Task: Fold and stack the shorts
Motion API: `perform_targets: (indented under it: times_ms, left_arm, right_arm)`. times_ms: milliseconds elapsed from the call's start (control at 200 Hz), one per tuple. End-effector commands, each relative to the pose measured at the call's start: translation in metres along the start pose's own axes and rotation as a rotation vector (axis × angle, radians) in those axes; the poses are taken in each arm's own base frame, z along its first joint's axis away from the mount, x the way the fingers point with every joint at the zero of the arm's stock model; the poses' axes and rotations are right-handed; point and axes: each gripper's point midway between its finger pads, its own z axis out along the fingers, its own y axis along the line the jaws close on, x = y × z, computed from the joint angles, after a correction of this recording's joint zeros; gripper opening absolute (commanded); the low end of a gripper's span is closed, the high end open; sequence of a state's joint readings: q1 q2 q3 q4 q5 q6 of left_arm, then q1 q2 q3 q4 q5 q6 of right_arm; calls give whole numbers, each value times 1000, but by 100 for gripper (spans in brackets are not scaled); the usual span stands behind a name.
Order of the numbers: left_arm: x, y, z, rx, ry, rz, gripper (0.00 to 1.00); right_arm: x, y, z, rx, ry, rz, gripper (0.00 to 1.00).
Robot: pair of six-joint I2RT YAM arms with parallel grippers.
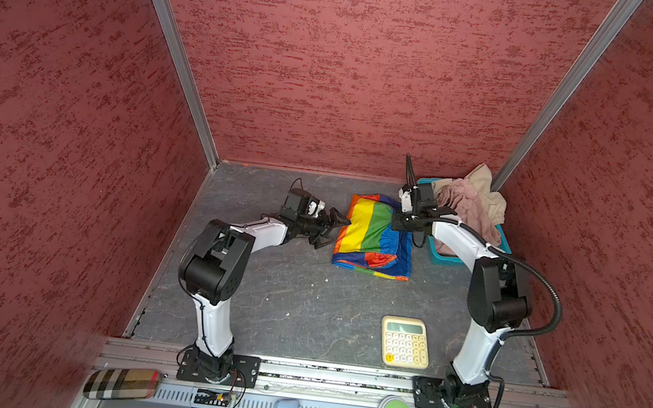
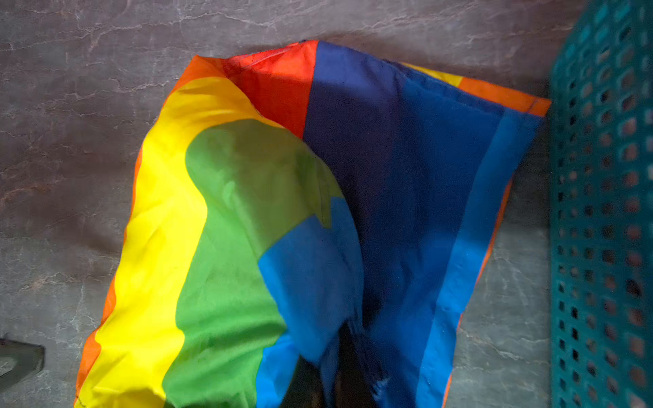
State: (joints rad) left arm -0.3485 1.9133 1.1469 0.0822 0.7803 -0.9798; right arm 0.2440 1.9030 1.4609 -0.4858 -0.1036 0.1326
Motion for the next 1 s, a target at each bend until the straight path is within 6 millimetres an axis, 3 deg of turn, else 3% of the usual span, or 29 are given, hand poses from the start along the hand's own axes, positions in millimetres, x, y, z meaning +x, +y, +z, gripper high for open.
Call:
perform_targets:
  times_ms: [0, 140, 396, 581, 681, 847, 927, 997]
  left_arm:
    - [-15, -13, 14, 37, -9, 43, 99]
    - [-19, -19, 33, 38, 12, 66, 99]
    - [4, -24, 59, 53, 58, 73, 99]
    - [22, -7, 82, 42, 103, 42, 99]
    - [32, -1, 91, 28, 119, 42, 99]
    - [41, 14, 104, 8, 128, 30, 100]
    - [39, 6, 104, 46, 123, 31, 99]
    - [33, -12, 92, 75, 97, 54, 99]
  right_arm:
    - [-3, -20, -1, 50, -11, -27, 0]
    - [3, -32, 10, 81, 12, -36, 0]
    - [16, -52, 28, 164, 60, -47, 4]
    - [17, -69, 37, 241, 79, -4, 15]
    - [8, -63, 26, 217, 49, 22, 38]
    - [-25, -33, -20, 87, -79, 81, 66]
    - [-37, -12, -42, -8, -131, 111, 78]
    - [-42, 9, -59, -102, -169, 128, 88]
